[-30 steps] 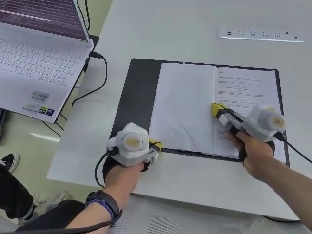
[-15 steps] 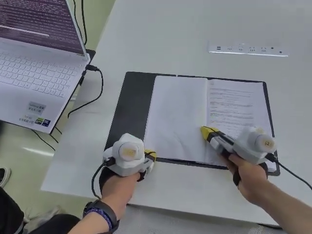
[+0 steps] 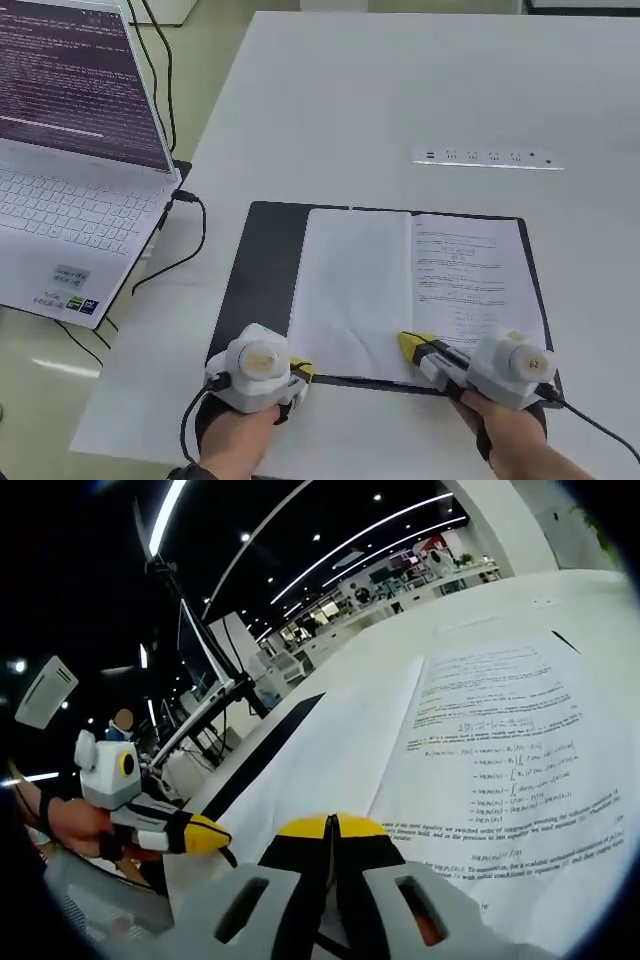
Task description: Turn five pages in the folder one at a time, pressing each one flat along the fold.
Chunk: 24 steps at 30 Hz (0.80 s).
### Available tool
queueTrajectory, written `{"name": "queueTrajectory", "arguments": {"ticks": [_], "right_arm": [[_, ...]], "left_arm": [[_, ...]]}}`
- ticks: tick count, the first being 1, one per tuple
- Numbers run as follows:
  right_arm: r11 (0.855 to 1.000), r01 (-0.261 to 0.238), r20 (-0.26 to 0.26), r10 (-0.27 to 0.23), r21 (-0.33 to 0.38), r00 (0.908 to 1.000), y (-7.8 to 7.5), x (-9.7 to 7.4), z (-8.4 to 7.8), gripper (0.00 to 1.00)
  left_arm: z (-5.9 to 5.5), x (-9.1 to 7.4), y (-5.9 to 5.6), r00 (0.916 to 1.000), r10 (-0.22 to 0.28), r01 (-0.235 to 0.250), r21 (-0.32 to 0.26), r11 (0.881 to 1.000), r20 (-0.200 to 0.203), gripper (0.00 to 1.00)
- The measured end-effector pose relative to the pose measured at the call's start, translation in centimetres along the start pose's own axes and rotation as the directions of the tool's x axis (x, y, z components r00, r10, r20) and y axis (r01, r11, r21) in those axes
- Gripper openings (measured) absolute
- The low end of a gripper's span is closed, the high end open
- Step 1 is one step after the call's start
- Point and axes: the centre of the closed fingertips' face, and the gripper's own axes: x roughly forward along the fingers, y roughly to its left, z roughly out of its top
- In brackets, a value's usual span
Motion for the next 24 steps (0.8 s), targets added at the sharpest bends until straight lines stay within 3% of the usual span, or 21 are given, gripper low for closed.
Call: {"name": "queueTrajectory", "arguments": {"ticks": [5,12,21,24], "right_arm": [[1.0,-0.005,-0.009,0.005,0.009,0.9999,0.3,-0.5,-0.6,0.0],[1.0,0.0,-0.024,0.001,0.027,0.9997,0.8,-0.9,-1.1,0.0],[0.999,0.006,-0.066,-0.003,0.04,0.9978,1.0,-1.7,-1.7,0.0],[1.0,0.003,-0.091,-0.001,0.022,0.9958,1.3,-2.4,-1.8,0.0]], "left_arm": [[0.0,0.0,0.1,1.0,0.006,-0.005,-0.029,1.0,0.002,0.0],[-0.1,0.0,0.1,0.9998,-0.007,0.007,-0.025,1.0,-0.018,0.0],[-0.2,0.1,0.2,0.9982,0.026,-0.031,-0.083,0.996,-0.054,0.0],[-0.2,0.2,0.0,0.9966,0.055,-0.058,-0.048,0.997,-0.062,0.0]]}}
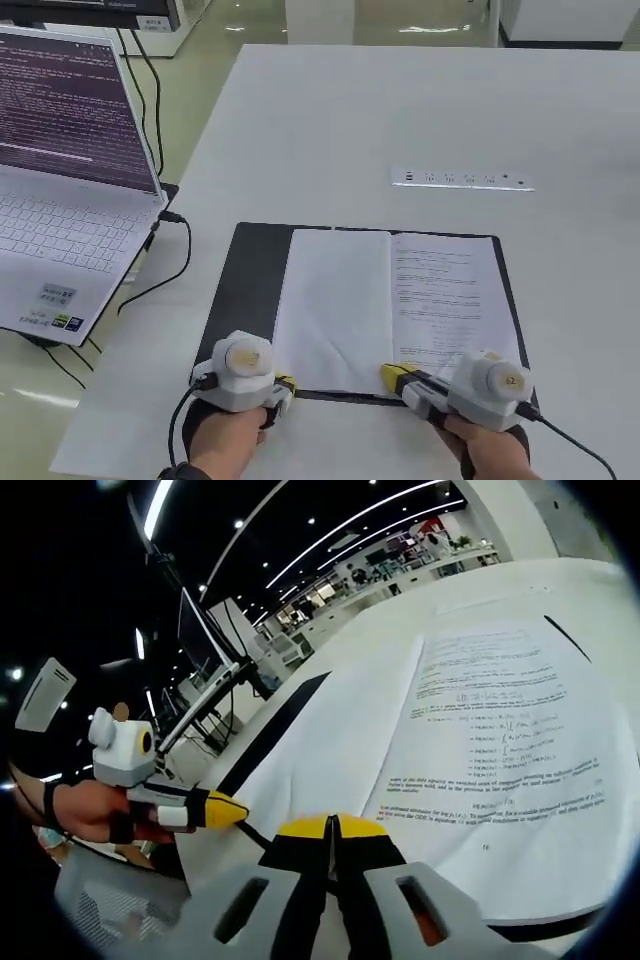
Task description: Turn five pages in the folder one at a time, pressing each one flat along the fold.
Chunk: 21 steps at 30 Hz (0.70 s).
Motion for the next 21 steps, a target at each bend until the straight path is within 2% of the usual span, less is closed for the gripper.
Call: {"name": "queueTrajectory", "arguments": {"ticks": [3,5,8,10,12,15,18,21], "right_arm": [[1.0,0.001,-0.004,-0.001,-0.005,1.0,-0.2,-0.9,-0.2,0.01],[1.0,0.0,-0.01,0.0,0.006,1.0,-0.4,-1.6,-0.3,0.02],[1.0,-0.004,-0.028,0.004,-0.007,0.9996,-0.5,-2.7,-0.5,0.05],[1.0,-0.008,-0.021,0.007,-0.017,0.9998,-0.6,-3.7,-0.2,0.07],[1.0,0.003,-0.005,-0.003,-0.022,1.0,-1.1,-4.8,0.3,0.08],[0.999,0.029,0.026,-0.029,-0.015,0.9993,-2.6,-6.3,0.7,0.11],[0.998,0.066,0.037,-0.065,-0.021,0.9972,-3.7,-8.0,0.9,0.14],[0.995,0.089,0.056,-0.087,-0.041,0.9946,-4.4,-9.8,1.4,0.16]], "left_arm": [[0.0,-0.1,0.1,0.9998,0.019,-0.018,-0.04,0.999,0.006,0.0],[0.0,-0.1,0.1,0.9999,0.016,-0.016,-0.041,0.999,0.004,0.0],[0.1,-0.1,0.0,0.9999,0.01,-0.01,-0.013,1.0,-0.004,0.0],[0.1,-0.1,-0.1,0.9998,0.017,-0.017,0.019,1.0,-0.012,0.0],[0.2,-0.2,-0.3,0.9994,0.029,-0.028,0.041,0.999,-0.018,0.0],[0.5,-0.5,-0.6,0.9996,0.026,-0.025,0.029,0.999,-0.016,0.02],[1.5,-1.3,-0.9,0.9995,0.027,-0.028,0.035,0.999,0.017,0.09],[3.0,-2.4,-1.2,0.9973,0.025,-0.027,0.026,0.999,0.069,0.12]]}}
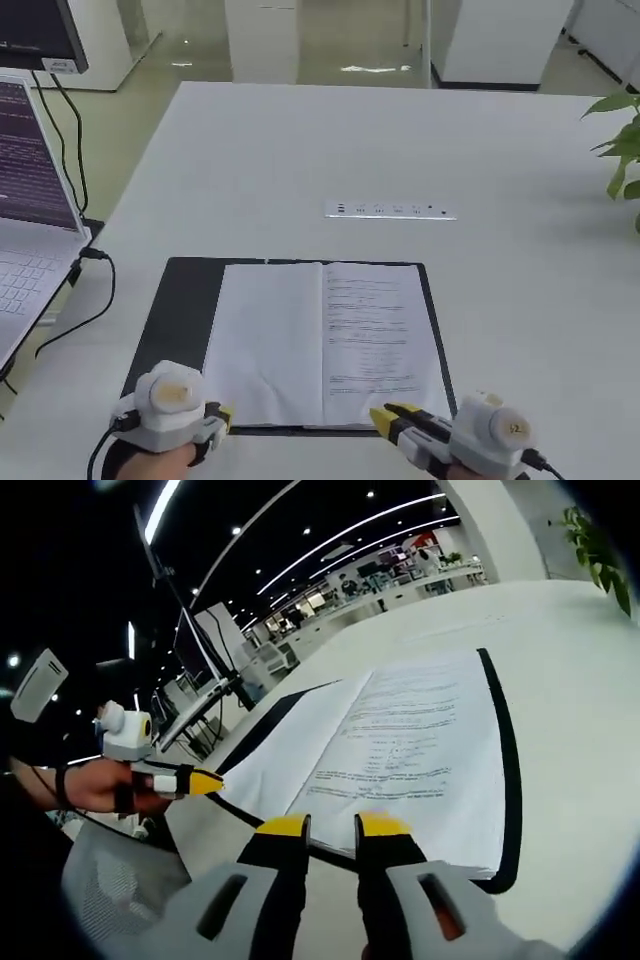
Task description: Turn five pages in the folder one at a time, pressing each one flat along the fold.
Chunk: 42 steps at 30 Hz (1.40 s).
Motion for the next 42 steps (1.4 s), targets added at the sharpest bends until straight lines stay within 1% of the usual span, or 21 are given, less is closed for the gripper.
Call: {"name": "queueTrajectory", "arguments": {"ticks": [2,4,7,9,11,12,14,18,21,24,27,29,31,33,34,36,37,38,39,41,42], "right_arm": [[0.999,0.009,0.016,-0.009,-0.033,0.9998,-0.3,-0.6,0.6,0.17],[0.999,0.011,0.02,-0.01,-0.053,0.9997,-0.2,-1.4,1.2,0.19],[0.999,0.013,0.04,-0.011,-0.05,0.9991,-0.3,-2.0,2.1,0.24],[0.999,0.012,0.056,-0.009,-0.051,0.9984,-0.1,-2.4,2.9,0.25],[0.998,0.013,0.062,-0.01,-0.058,0.998,0.0,-2.7,3.2,0.26],[0.998,0.013,0.062,-0.009,-0.058,0.998,0.0,-2.7,3.3,0.27],[0.998,0.009,0.059,-0.004,-0.07,0.9982,0.2,-3.0,3.3,0.3],[0.996,0.002,0.058,0.003,-0.09,0.9983,0.9,-3.8,3.7,0.36],[0.989,-0.01,0.029,0.015,-0.149,0.9995,1.4,-4.3,3.5,0.4],[0.984,-0.018,0.026,0.023,-0.177,0.9994,1.9,-4.9,3.7,0.43],[0.984,-0.011,0.037,0.018,-0.178,0.9991,1.8,-5.5,4.1,0.44],[0.986,-0.015,0.046,0.022,-0.163,0.9987,1.8,-5.7,4.4,0.45],[0.987,-0.016,0.047,0.024,-0.162,0.9986,1.9,-5.8,4.5,0.46],[0.984,-0.018,0.028,0.023,-0.176,0.9993,1.9,-5.9,4.4,0.46],[0.984,-0.019,0.025,0.024,-0.179,0.9994,1.9,-5.9,4.3,0.47],[0.977,-0.028,0.007,0.03,-0.212,0.9995,2.1,-6.2,4.3,0.5],[0.968,-0.029,-0.012,0.027,-0.249,0.9996,2.0,-6.3,4.2,0.5],[0.965,-0.034,-0.022,0.029,-0.262,0.9993,2.1,-6.4,4.1,0.5],[0.962,-0.041,-0.033,0.033,-0.271,0.9989,2.1,-6.5,4.1,0.51],[0.96,-0.038,-0.031,0.031,-0.277,0.9991,2.1,-6.8,4.5,0.53],[0.96,-0.038,-0.029,0.031,-0.277,0.9991,2.1,-6.8,4.6,0.53]], "left_arm": [[0.7,-0.5,-0.1,0.9998,0.001,-0.001,0.012,1.0,0.018,0.14],[1.7,-1.2,-0.2,0.9993,0.004,-0.005,0.024,1.0,0.036,0.16],[2.8,-2.0,-0.3,0.9978,0.007,-0.008,0.023,1.0,0.066,0.18],[3.8,-2.8,-0.5,0.9961,0.008,-0.01,0.02,1.0,0.088,0.19],[4.4,-3.4,-0.7,0.9946,0.004,-0.008,0.033,0.999,0.103,0.22],[4.5,-3.6,-0.8,0.9943,0.003,-0.006,0.036,0.999,0.106,0.23],[5.0,-4.3,-0.9,0.992,-0.001,-0.005,0.046,0.999,0.126,0.26],[5.4,-5.3,-1.2,0.9898,-0.005,-0.003,0.057,0.998,0.142,0.32],[5.3,-6.1,-1.7,0.9899,-0.004,-0.011,0.101,0.995,0.142,0.38],[4.9,-6.8,-2.1,0.9898,-0.004,-0.013,0.117,0.993,0.143,0.43],[5.0,-7.4,-2.3,0.9872,-0.01,-0.008,0.116,0.993,0.159,0.42],[5.3,-7.8,-2.3,0.9849,-0.01,-0.005,0.087,0.996,0.173,0.45],[5.8,-8.0,-2.2,0.9818,-0.006,-0.01,0.088,0.996,0.19,0.48],[6.2,-8.1,-2.1,0.9791,-0.01,-0.008,0.09,0.996,0.203,0.5],[6.4,-8.3,-2.3,0.9779,-0.014,-0.006,0.091,0.996,0.209,0.52],[6.6,-8.5,-2.5,0.9769,-0.022,0.0,0.099,0.995,0.213,0.55],[6.8,-8.7,-2.7,0.9754,-0.029,0.006,0.108,0.994,0.218,0.56],[6.9,-8.8,-2.7,0.9744,-0.032,0.007,0.11,0.994,0.222,0.57],[7.2,-9.0,-2.8,0.9721,-0.034,0.01,0.103,0.995,0.232,0.58],[7.4,-9.2,-2.9,0.9686,-0.039,0.016,0.097,0.995,0.246,0.61],[7.4,-9.2,-2.9,0.9683,-0.039,0.015,0.098,0.995,0.247,0.62]]}}
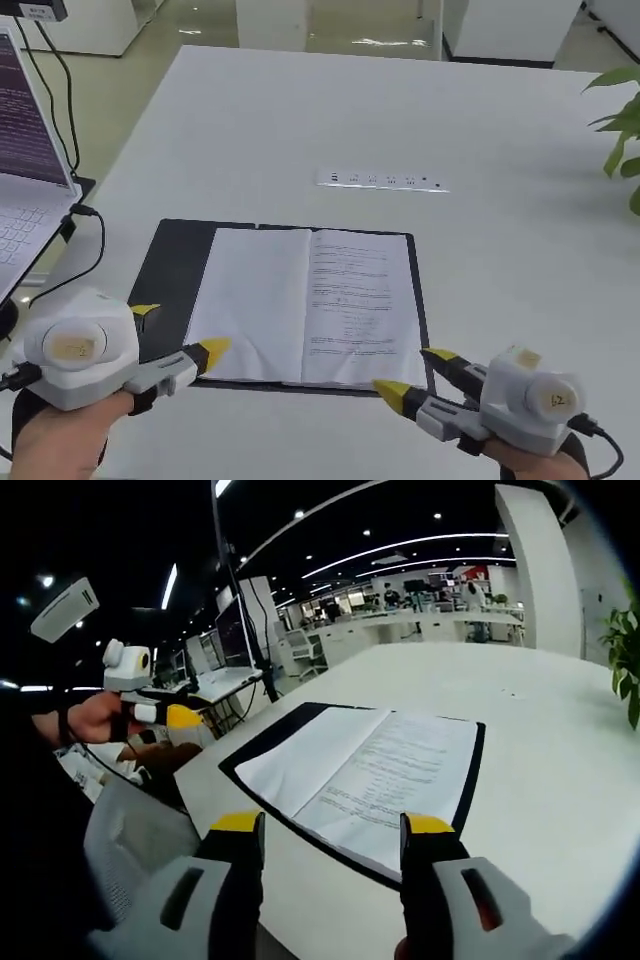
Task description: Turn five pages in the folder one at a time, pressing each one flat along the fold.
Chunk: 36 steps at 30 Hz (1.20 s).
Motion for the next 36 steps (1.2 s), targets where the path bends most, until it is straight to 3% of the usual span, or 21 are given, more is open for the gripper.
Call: {"name": "queueTrajectory", "arguments": {"ticks": [5,22,30,36], "right_arm": [[1.0,-0.002,0.038,0.001,0.026,0.9993,-0.1,-0.9,1.3,0.58],[0.998,0.037,0.033,-0.038,0.055,0.9987,-0.5,-2.4,0.2,0.63],[0.997,0.048,0.037,-0.05,0.065,0.9981,-0.6,-2.5,0.1,0.64],[0.994,0.062,0.055,-0.067,0.089,0.9962,-0.8,-2.6,0.6,0.65]], "left_arm": [[-0.1,-0.5,-0.1,0.9999,0.004,-0.003,0.055,0.998,-0.009,0.65],[1.0,-1.1,0.2,0.9994,-0.034,0.034,0.06,0.998,-0.004,0.71],[1.6,-0.3,-0.9,0.9964,-0.083,0.084,0.095,0.992,-0.018,0.73],[1.4,0.6,-1.9,0.9913,-0.122,0.127,0.122,0.984,-0.05,0.72]]}}
